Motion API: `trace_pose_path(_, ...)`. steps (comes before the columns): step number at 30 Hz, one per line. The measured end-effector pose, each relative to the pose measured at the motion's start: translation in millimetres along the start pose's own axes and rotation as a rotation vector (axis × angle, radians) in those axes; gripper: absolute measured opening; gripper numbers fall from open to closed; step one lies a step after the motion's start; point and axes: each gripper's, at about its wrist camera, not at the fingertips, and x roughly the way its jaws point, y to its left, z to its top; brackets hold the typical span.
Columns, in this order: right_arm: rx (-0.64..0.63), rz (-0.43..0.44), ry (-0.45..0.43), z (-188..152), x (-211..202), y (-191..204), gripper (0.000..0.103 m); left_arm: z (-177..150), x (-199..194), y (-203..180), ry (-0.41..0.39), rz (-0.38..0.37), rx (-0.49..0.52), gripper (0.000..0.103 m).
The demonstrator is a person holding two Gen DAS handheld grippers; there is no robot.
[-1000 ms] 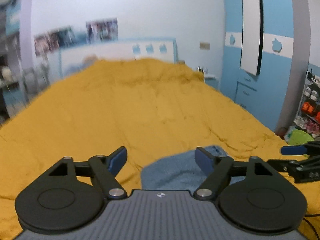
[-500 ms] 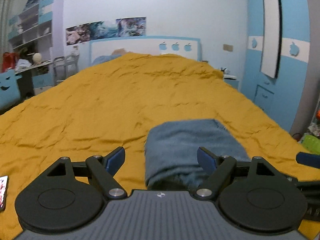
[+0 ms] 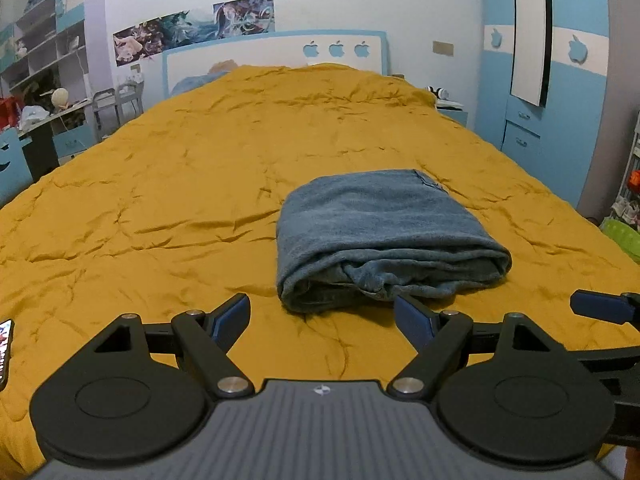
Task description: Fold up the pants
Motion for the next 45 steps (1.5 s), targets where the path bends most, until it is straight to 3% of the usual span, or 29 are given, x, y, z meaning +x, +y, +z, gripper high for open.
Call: trace_pose_path(45,-0.015,0.021,0.002,5,-6,4,0.082,-2,-12,2,0.003,-0.009,-0.023,0.095)
